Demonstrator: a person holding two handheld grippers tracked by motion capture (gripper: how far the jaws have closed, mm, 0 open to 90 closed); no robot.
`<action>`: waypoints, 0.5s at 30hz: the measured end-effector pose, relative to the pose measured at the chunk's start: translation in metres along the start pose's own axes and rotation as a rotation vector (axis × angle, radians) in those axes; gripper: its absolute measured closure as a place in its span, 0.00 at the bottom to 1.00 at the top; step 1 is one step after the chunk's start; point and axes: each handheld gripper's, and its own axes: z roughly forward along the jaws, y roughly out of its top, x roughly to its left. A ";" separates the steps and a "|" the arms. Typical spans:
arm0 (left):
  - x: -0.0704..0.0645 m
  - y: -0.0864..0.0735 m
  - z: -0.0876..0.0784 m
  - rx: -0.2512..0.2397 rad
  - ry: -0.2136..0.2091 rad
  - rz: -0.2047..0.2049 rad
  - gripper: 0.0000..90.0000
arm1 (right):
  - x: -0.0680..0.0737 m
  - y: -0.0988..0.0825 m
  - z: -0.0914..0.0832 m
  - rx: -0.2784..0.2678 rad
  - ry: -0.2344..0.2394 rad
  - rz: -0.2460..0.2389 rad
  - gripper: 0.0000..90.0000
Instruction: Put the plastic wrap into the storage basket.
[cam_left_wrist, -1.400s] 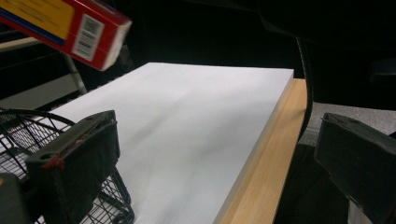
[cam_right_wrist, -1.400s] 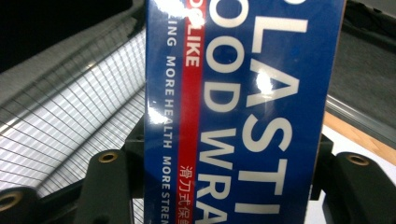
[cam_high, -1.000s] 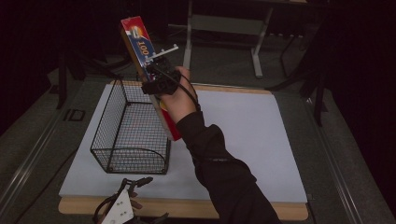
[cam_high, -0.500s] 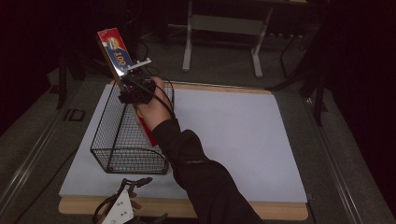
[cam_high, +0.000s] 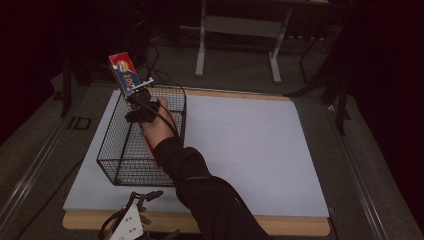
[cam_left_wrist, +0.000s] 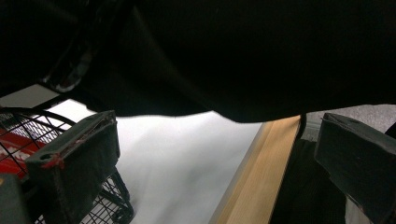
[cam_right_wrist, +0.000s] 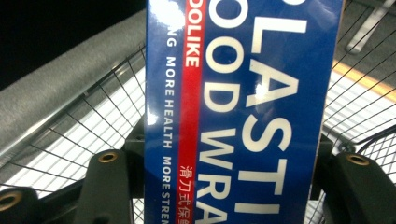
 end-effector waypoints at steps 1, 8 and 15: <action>0.000 0.000 0.000 0.000 0.000 0.000 0.01 | 0.001 -0.001 0.003 0.008 -0.004 -0.002 0.44; 0.001 0.000 -0.001 -0.007 0.001 -0.004 0.01 | -0.002 -0.007 0.013 0.041 -0.040 -0.010 0.44; 0.001 0.000 -0.001 -0.006 0.001 -0.003 0.01 | -0.010 -0.017 0.023 0.085 -0.063 0.010 0.44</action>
